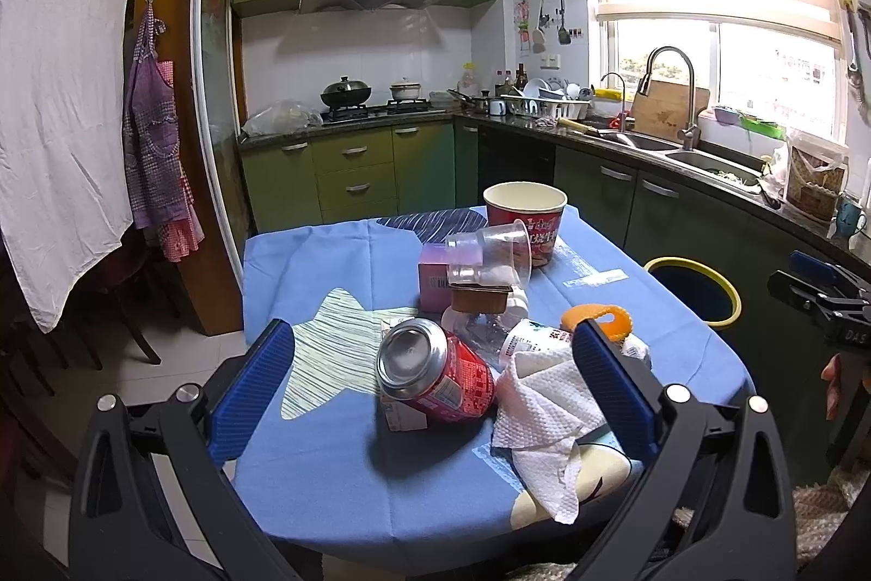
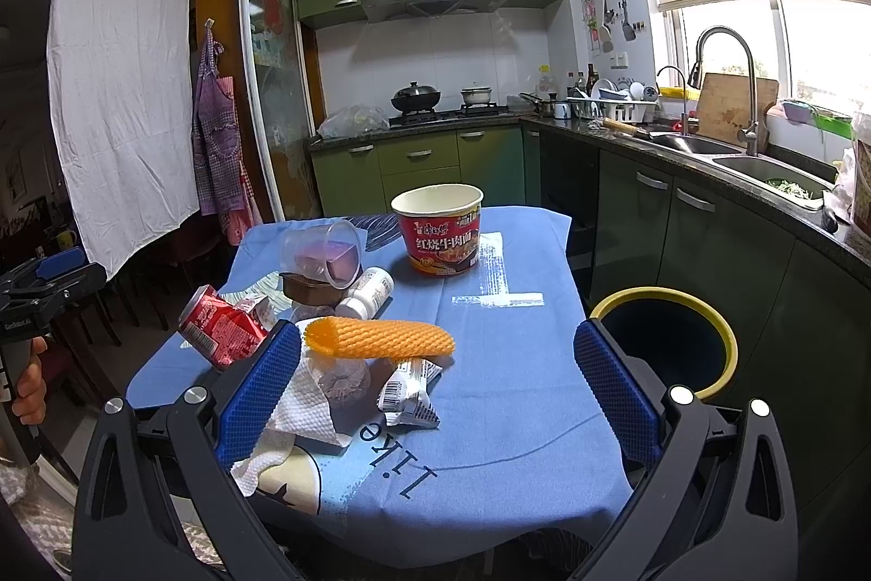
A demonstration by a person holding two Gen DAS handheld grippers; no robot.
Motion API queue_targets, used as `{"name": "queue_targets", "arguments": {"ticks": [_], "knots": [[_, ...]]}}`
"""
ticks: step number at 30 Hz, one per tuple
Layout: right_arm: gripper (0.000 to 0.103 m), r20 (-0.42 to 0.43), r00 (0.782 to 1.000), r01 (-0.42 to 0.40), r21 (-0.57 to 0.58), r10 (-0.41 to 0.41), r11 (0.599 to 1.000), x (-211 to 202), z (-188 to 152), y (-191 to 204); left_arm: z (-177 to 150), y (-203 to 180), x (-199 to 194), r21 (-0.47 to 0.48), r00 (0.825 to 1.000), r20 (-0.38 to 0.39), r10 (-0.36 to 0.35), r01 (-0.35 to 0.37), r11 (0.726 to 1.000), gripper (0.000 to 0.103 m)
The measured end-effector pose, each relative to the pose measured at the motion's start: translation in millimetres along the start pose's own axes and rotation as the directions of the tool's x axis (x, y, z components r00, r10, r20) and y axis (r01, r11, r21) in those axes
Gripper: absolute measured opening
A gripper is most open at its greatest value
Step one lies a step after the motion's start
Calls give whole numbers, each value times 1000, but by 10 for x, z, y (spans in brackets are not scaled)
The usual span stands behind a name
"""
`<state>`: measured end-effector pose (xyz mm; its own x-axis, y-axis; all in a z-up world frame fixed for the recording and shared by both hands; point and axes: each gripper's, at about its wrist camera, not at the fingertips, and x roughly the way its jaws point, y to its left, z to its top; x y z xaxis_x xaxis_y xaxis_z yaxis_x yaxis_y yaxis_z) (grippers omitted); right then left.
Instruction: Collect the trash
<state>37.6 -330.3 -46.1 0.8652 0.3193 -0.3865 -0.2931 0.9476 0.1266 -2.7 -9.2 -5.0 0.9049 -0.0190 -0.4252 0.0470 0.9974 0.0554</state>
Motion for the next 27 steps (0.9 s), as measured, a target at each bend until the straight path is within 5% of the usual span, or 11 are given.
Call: {"name": "queue_targets", "arguments": {"ticks": [27], "knots": [[99, -6, 1000, 0, 5, 0, 1000, 22, 6, 13, 10, -4, 7, 2, 1000, -4, -7, 7, 1000, 97]]}}
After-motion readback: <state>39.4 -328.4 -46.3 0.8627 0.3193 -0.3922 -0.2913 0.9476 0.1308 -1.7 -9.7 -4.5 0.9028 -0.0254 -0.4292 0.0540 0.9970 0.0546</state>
